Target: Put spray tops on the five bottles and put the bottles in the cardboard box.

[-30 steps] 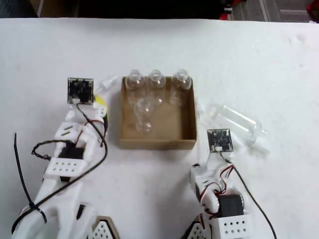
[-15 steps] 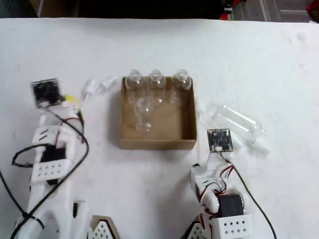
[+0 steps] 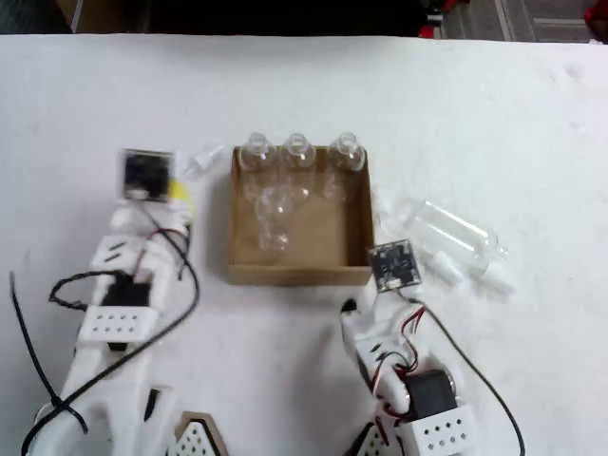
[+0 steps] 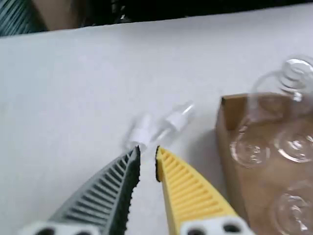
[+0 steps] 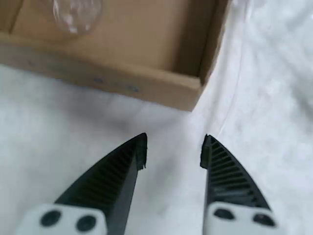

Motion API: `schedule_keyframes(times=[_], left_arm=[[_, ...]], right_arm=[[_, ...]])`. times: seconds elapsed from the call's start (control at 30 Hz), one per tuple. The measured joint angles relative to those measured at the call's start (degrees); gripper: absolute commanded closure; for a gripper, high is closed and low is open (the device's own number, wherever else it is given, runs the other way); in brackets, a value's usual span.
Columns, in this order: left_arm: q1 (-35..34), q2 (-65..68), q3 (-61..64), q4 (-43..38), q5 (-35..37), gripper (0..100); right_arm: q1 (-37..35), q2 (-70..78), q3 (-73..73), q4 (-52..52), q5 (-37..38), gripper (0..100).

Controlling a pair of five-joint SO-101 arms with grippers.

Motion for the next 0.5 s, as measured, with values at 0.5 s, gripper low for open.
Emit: schedule_keyframes(times=[0.5], left_arm=[[-0.1,0.0,0.0,0.0,1.3,94]], right_arm=[[15.2,0.0,0.0,-11.2,0.0,83.2]])
